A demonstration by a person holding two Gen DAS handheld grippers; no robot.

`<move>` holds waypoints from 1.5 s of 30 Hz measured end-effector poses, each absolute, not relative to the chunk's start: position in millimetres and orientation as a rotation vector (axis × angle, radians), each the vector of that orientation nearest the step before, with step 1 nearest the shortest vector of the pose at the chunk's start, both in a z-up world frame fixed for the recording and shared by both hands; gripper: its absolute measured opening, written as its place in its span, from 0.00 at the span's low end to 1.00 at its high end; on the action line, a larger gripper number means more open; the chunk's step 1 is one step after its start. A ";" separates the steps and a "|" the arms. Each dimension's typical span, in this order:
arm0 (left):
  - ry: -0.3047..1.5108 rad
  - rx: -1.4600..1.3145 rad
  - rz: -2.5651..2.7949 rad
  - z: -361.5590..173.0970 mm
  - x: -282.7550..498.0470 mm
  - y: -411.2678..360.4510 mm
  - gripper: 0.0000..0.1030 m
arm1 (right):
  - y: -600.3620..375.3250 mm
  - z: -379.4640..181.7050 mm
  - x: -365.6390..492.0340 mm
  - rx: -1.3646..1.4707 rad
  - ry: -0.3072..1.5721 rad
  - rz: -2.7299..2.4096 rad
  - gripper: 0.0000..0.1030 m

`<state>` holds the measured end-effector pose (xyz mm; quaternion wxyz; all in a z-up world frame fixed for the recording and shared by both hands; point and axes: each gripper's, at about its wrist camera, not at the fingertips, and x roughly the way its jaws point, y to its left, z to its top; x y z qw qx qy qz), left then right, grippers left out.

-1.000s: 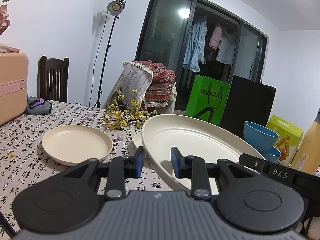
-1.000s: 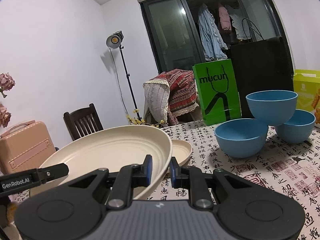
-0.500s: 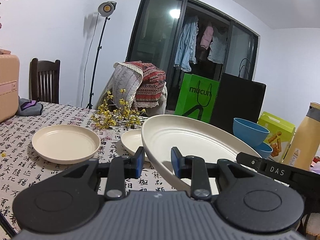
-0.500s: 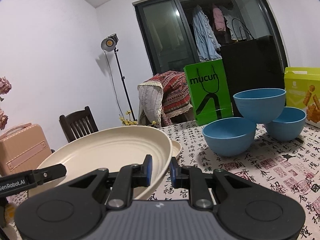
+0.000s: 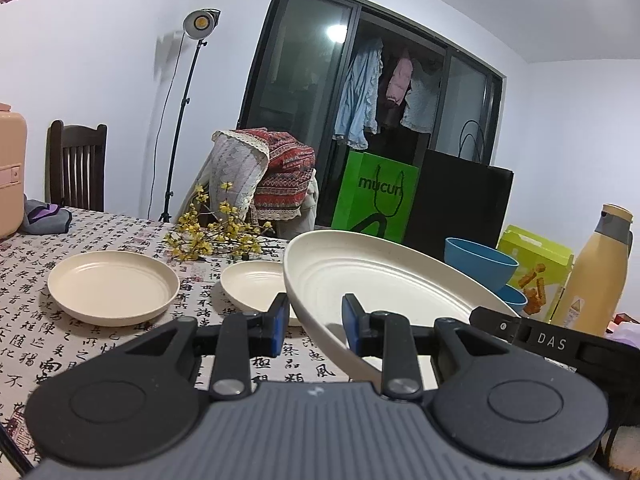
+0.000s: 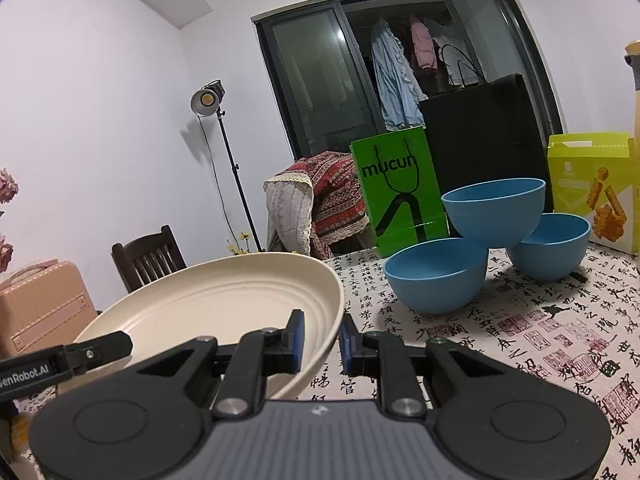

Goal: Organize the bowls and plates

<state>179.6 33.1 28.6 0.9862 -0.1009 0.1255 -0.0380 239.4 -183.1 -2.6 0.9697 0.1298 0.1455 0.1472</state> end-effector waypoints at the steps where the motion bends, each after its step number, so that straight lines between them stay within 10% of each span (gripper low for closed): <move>1: 0.251 -0.203 -0.080 28.3 179.1 32.2 0.28 | -184.6 -2.7 238.5 0.264 0.293 0.297 0.17; 45: 0.264 -0.126 -0.160 4.0 165.7 -14.5 0.28 | -233.5 -25.8 206.1 0.304 0.286 0.203 0.17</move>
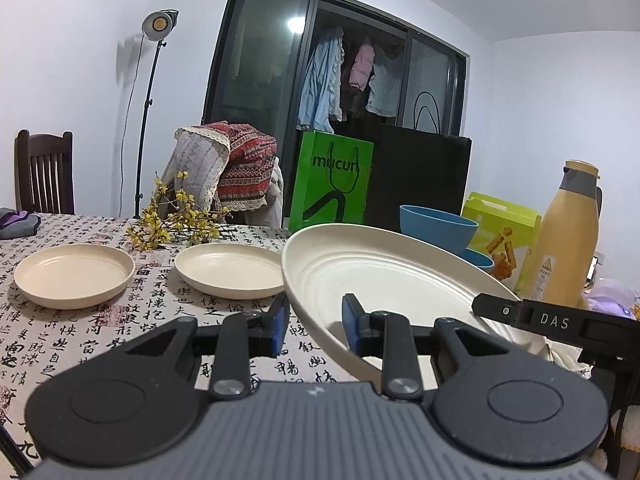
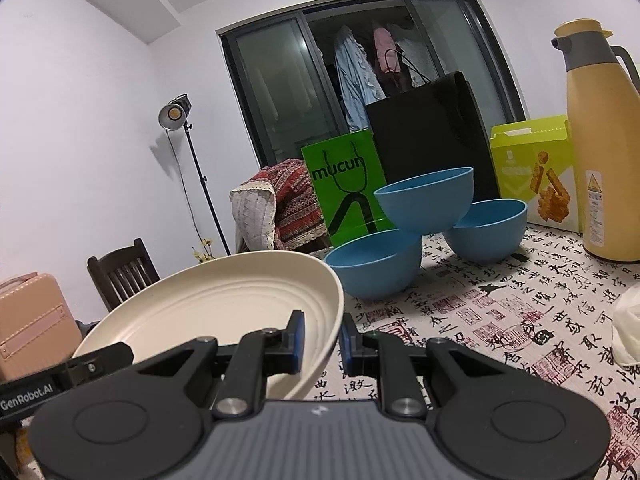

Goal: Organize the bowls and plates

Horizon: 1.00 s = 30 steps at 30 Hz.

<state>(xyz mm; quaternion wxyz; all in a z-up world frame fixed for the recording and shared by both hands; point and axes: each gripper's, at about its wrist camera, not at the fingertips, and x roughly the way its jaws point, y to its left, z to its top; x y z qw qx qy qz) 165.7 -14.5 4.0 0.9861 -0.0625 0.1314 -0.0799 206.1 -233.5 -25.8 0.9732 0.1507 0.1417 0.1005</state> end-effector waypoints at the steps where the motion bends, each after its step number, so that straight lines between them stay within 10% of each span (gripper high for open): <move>1: 0.266 -0.126 -0.161 3.7 166.0 -14.7 0.28 | -234.0 -26.5 205.9 0.304 0.287 0.201 0.17; 30: 0.341 -0.095 -0.180 -19.6 171.4 -27.7 0.28 | -244.1 -51.5 199.9 0.312 0.332 0.167 0.17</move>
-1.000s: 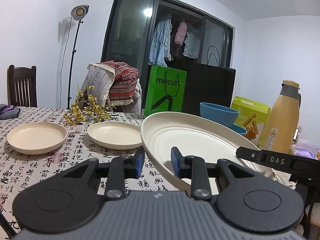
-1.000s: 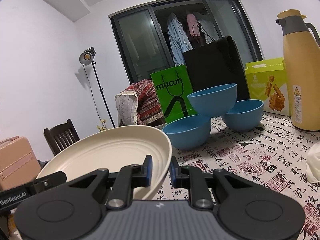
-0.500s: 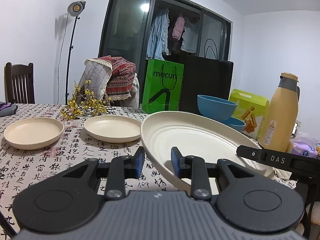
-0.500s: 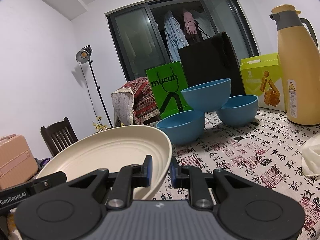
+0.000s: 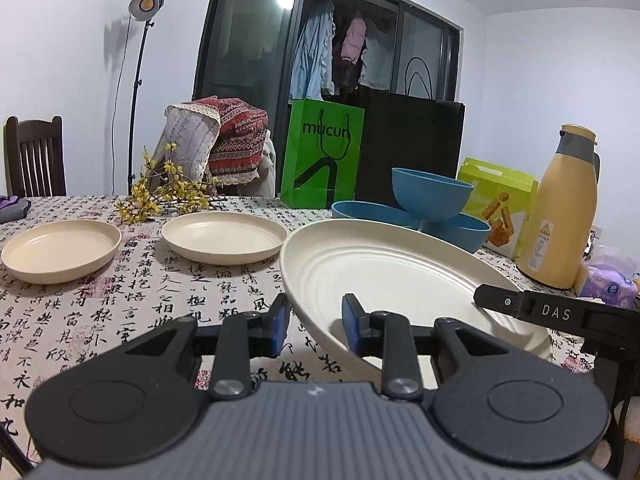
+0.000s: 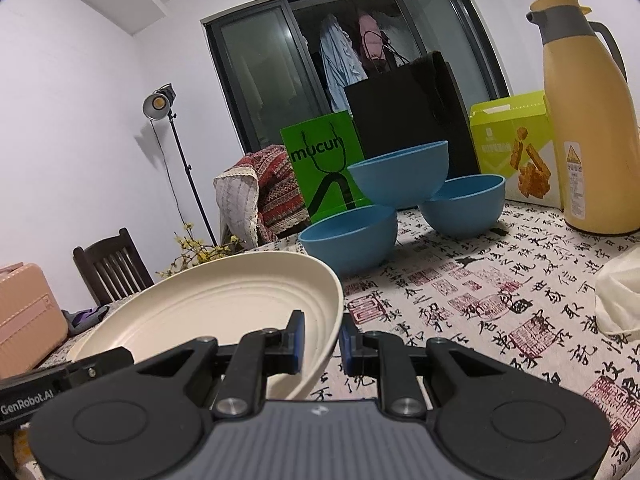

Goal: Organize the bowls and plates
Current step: 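Lower the held cream plate onto the cloth beside the blue bowls with both grippers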

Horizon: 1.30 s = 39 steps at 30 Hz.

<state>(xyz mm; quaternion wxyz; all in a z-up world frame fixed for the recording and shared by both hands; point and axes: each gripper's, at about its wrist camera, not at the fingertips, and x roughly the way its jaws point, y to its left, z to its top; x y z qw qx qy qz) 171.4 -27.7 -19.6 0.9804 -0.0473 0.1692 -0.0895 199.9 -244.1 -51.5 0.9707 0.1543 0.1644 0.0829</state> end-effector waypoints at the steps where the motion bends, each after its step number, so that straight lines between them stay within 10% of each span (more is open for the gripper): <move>1: 0.344 -0.095 -0.180 -20.3 171.9 -27.8 0.28 | -244.1 -52.8 200.0 0.312 0.335 0.167 0.17; 39: 0.440 -0.078 -0.168 -42.8 180.5 -32.8 0.28 | -248.3 -79.0 209.5 0.319 0.410 0.152 0.17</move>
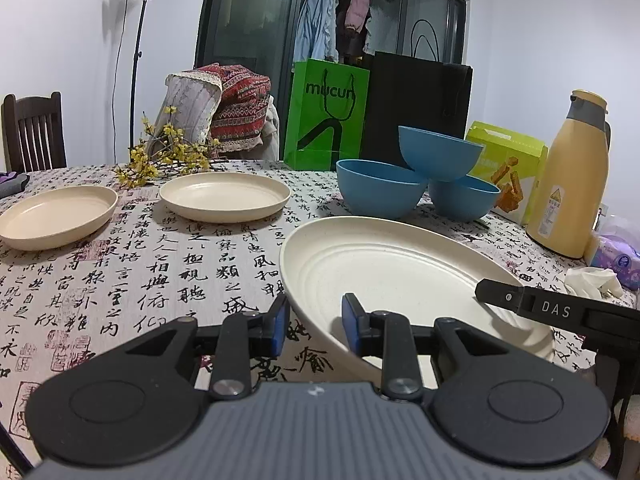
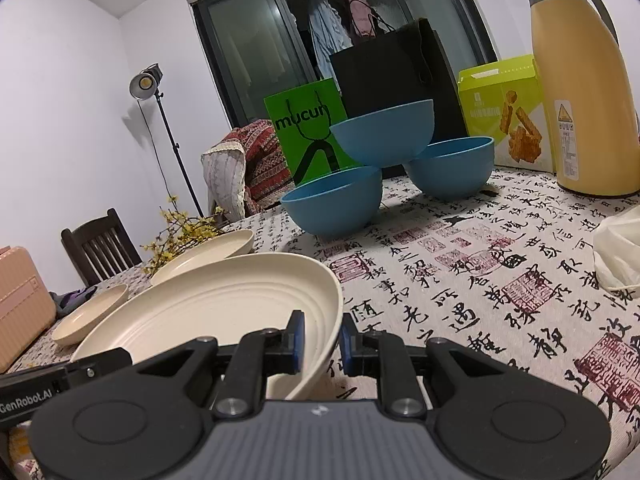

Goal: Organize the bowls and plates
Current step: 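Lower the held cream plate onto the cloth beside the blue bowls with both grippers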

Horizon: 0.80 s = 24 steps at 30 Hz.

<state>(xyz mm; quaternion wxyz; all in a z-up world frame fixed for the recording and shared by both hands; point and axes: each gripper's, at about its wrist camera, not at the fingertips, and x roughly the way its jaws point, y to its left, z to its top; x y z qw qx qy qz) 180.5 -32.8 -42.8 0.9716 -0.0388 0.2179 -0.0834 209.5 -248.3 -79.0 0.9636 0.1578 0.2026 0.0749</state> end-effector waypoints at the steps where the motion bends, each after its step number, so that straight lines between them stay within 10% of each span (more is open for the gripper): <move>1: 0.442 -0.079 -0.168 -43.3 180.5 -32.7 0.28 | -248.4 -79.6 209.4 0.319 0.412 0.151 0.17; 24: 0.517 -0.087 -0.168 -49.2 189.1 -33.1 0.28 | -248.1 -88.5 213.2 0.307 0.439 0.144 0.17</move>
